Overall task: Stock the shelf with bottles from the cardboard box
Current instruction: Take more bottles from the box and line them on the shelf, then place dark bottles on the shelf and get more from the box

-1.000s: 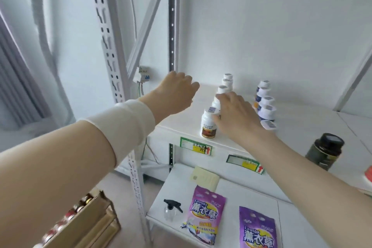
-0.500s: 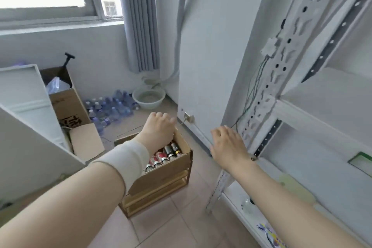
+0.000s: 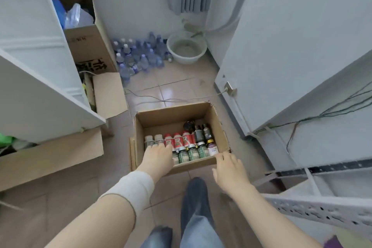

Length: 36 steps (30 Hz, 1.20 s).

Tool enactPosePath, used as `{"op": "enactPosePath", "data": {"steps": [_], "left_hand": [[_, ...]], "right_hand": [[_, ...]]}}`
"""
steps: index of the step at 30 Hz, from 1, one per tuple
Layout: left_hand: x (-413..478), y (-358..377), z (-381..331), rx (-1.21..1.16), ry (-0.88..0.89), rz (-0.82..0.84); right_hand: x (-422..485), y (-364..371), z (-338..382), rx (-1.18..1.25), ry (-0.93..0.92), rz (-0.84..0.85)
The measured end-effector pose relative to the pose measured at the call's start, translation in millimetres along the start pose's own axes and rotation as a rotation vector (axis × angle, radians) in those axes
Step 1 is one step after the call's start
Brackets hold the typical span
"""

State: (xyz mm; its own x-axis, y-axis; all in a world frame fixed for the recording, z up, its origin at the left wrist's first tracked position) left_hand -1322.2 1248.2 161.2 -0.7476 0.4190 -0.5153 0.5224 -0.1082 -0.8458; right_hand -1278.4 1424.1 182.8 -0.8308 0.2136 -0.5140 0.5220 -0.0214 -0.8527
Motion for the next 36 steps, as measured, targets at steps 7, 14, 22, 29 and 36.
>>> {"op": "enactPosePath", "data": {"steps": [7, 14, 22, 29, 36], "left_hand": [[125.9, 58.1, 18.5, -0.322, -0.145, 0.201], [273.8, 111.8, 54.5, -0.731, -0.336, 0.134], [374.6, 155.6, 66.0, -1.083, -0.375, 0.115], [377.4, 162.9, 72.6, -1.159, -0.374, 0.102], [322.9, 156.0, 97.6, -1.278, -0.543, 0.013]], "right_hand": [[128.8, 47.8, 5.3, 0.041, -0.08, 0.167], [276.6, 103.6, 27.2, 0.056, -0.172, 0.145], [366.1, 147.8, 55.7, -0.044, -0.292, 0.085], [367.8, 144.9, 58.1, 0.062, -0.331, 0.155], [354.8, 109.2, 50.9, 0.333, -0.318, 0.093]]}}
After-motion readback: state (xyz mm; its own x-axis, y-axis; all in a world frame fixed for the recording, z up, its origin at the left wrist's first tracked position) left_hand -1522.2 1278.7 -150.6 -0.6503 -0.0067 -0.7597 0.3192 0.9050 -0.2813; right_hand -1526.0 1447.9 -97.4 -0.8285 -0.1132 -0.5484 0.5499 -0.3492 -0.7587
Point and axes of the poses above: each hand's wrist, its own x-axis towards the middle knuckle, its own y-axis out of the palm, z = x × y, the point moved 6 cm from there along x, towards the middle knuckle, and after that the axes turned 12 degrees about y, right-handed, at the moved point
